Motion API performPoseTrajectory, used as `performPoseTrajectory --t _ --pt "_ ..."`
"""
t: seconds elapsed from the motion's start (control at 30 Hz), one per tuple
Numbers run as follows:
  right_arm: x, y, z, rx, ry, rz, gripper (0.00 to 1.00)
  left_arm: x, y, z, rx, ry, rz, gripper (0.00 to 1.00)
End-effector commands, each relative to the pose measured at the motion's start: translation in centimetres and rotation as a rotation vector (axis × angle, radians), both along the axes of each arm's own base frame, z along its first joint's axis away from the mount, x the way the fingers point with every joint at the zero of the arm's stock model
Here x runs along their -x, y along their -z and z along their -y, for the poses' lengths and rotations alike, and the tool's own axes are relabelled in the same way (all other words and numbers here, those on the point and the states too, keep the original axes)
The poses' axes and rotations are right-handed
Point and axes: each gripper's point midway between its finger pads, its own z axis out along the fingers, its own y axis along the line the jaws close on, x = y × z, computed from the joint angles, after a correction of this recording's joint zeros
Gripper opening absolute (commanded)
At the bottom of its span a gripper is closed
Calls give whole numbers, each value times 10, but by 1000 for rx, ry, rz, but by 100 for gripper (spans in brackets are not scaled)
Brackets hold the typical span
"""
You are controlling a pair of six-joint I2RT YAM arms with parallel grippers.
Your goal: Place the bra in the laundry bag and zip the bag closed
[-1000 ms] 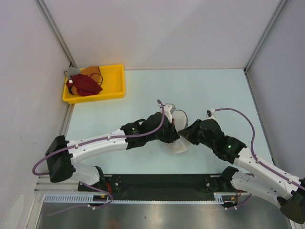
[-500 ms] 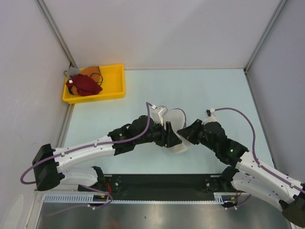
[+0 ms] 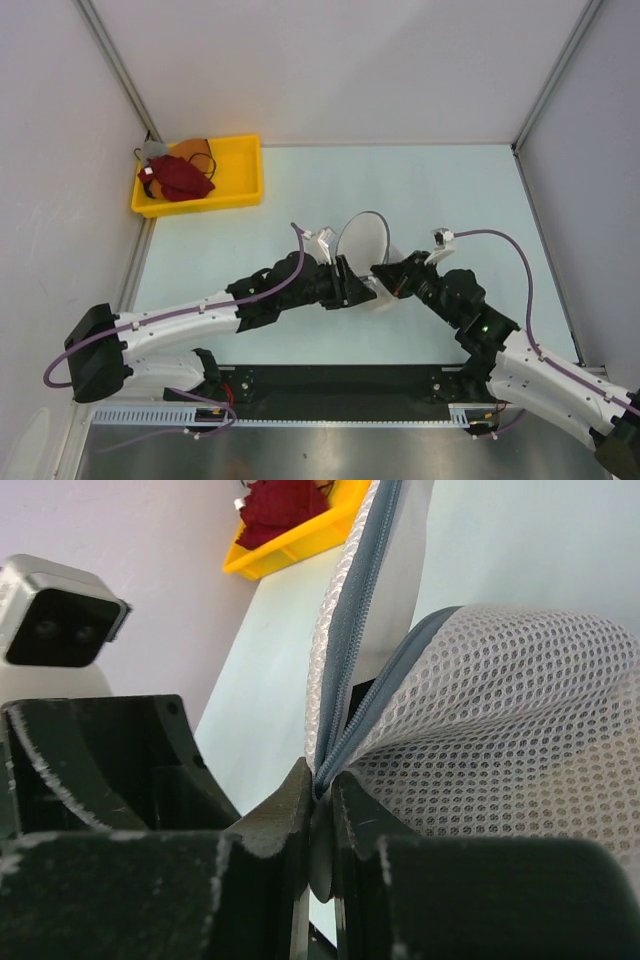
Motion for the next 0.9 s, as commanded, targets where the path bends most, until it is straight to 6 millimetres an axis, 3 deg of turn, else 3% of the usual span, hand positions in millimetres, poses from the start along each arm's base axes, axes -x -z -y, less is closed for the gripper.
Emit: performPoseTrajectory --t 0.0,0.27,0.4,0.43,0.57,0.73,0.87 --pt "-2 -51 -7 -95 -26 146 1 -16 -21 8 48 -71 -29 50" --pt "4 -40 -12 -114 -42 -29 11 -33 -20 6 -10 -24 134 69" --pt "5 -41 -13 -132 -42 -41 12 -36 -15 8 -58 -6 135 51" --pt "5 -42 -14 -132 -42 -39 11 -36 -7 4 -101 -9 118 49" --pt "2 -40 -15 -119 -34 -47 9 -39 -8 8 -92 -15 135 39" --pt "4 -39 -18 -126 -44 -51 6 -43 -13 10 -82 -26 149 46" --pt "3 -32 -19 -105 -34 -70 4 -46 -17 14 -74 -38 145 45"
